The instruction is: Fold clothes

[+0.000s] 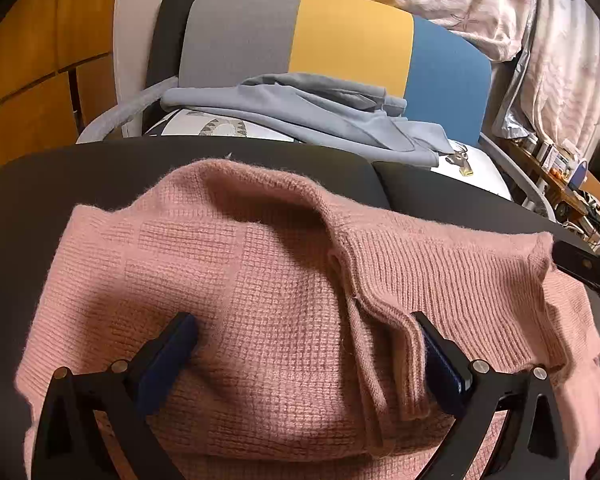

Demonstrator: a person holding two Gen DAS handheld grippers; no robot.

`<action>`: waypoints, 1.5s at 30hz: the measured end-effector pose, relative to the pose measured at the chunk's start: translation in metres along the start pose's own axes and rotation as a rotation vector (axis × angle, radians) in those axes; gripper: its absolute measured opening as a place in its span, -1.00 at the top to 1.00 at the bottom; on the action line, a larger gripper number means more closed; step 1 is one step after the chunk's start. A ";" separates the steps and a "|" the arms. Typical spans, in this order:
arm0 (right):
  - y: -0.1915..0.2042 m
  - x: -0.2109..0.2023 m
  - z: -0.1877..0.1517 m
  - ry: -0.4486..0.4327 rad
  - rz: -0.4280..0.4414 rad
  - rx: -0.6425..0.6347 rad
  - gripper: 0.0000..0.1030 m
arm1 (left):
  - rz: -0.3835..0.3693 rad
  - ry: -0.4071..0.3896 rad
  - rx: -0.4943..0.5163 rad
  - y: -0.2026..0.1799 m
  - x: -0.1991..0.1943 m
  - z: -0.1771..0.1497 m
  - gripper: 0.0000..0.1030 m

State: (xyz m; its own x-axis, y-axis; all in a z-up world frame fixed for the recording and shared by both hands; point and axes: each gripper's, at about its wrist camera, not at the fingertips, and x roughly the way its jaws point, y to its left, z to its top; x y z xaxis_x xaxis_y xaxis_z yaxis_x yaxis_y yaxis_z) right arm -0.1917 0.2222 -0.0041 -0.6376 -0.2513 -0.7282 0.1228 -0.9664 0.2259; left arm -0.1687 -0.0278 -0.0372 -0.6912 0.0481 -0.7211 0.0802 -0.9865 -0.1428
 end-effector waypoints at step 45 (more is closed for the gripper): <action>0.060 0.017 -0.051 -0.062 -0.082 -0.206 0.48 | 0.000 0.081 -0.042 0.033 0.054 0.062 -0.66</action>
State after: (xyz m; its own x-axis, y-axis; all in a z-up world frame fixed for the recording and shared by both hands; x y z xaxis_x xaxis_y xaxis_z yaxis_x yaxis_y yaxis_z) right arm -0.1569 0.1573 -0.0360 -0.6963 -0.1736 -0.6964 0.2172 -0.9758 0.0260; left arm -0.2482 -0.0673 -0.0389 -0.6310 0.0622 -0.7733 0.1114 -0.9792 -0.1696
